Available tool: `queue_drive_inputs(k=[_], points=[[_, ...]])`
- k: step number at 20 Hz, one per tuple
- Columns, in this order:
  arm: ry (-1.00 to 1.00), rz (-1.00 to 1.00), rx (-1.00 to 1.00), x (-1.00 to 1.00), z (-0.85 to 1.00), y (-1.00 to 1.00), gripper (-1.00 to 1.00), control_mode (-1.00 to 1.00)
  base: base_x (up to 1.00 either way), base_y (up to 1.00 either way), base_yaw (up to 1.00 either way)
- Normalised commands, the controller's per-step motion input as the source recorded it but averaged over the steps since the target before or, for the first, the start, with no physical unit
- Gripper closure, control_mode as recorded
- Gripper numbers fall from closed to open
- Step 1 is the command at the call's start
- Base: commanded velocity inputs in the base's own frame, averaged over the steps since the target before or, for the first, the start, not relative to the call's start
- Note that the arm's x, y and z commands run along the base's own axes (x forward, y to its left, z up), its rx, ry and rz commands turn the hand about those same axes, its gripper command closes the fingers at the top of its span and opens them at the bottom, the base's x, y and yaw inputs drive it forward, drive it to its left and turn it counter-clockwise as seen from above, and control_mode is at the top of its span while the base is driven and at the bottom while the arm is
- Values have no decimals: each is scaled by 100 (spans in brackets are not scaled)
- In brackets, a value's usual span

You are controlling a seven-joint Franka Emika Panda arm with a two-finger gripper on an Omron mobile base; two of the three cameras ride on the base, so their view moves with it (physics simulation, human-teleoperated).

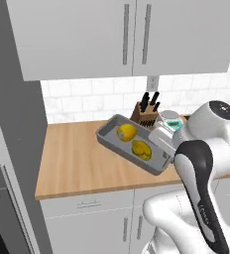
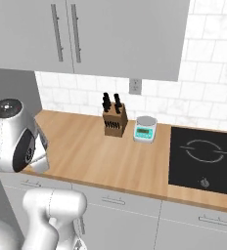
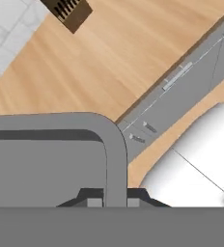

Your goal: Take the meat container that has the shrimp and place it on the second highest rack of the freezer. Then take the vegetable container that has the lemons and place it on the highest rack of the freezer.

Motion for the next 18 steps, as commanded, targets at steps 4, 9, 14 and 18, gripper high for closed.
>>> queue_drive_inputs(k=[4,9,14,18], points=[[-8,46,0,-53,53,-21,100,-100,0,0,0],[-10,39,0,-52,51,-18,100,-100,0,0,0],[-4,41,0,-33,51,-14,100,-100,0,0,0],[0,23,0,1,53,0,100,-100,0,0,0]])
